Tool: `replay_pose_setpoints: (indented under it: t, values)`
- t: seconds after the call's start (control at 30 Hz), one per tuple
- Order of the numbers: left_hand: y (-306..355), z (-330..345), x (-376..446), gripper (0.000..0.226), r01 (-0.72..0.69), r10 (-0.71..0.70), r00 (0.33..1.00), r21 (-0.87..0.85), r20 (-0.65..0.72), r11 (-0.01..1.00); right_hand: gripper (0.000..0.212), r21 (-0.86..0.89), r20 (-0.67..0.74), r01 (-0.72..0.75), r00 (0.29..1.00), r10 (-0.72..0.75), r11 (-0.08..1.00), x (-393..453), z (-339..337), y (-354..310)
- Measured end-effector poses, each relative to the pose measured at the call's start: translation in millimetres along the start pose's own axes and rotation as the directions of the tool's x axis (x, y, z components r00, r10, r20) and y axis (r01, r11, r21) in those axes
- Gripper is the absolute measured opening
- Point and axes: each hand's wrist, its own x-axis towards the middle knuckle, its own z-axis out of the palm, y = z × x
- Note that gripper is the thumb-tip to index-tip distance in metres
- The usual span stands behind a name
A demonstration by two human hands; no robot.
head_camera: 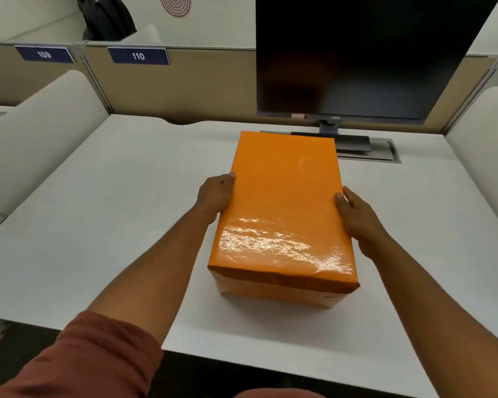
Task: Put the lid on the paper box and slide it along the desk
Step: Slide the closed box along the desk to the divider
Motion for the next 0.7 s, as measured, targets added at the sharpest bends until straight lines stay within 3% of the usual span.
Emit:
replay_pose_setpoints:
  t: [0.1,0.17,0.3,0.43,0.53,0.7]
  values:
    - [-6,-5,-15,0.056,0.153,-0.126,0.972,-0.132,0.197,0.979,0.046,0.193,0.116,-0.117,0.989,0.096,0.974,-5,-15,12]
    - [-15,-11,-29,0.049,0.244,-0.188,0.949,-0.21,0.254,0.947,0.042,0.283,0.153,-0.191,0.976,0.152,0.94,-11,-25,25]
    - [-31,-20,-48,0.058,0.349,-0.275,0.913,-0.229,0.301,0.909,0.045,0.295,0.249,-0.207,0.959,0.134,0.933,-19,-29,46]
    - [-38,-25,-56,0.077,0.404,-0.32,0.87,-0.17,0.374,0.899,0.045,0.31,0.253,-0.171,0.963,0.092,0.935,-23,-24,40]
    - [-41,-20,-60,0.083,0.384,-0.327,0.891,-0.138,0.314,0.913,0.048,0.305,0.256,-0.125,0.966,0.045,0.944,-23,-20,37]
    - [-49,-29,-69,0.073,0.328,-0.289,0.941,-0.269,0.175,0.906,0.06,0.285,0.259,-0.084,0.966,0.007,0.955,-17,-9,23]
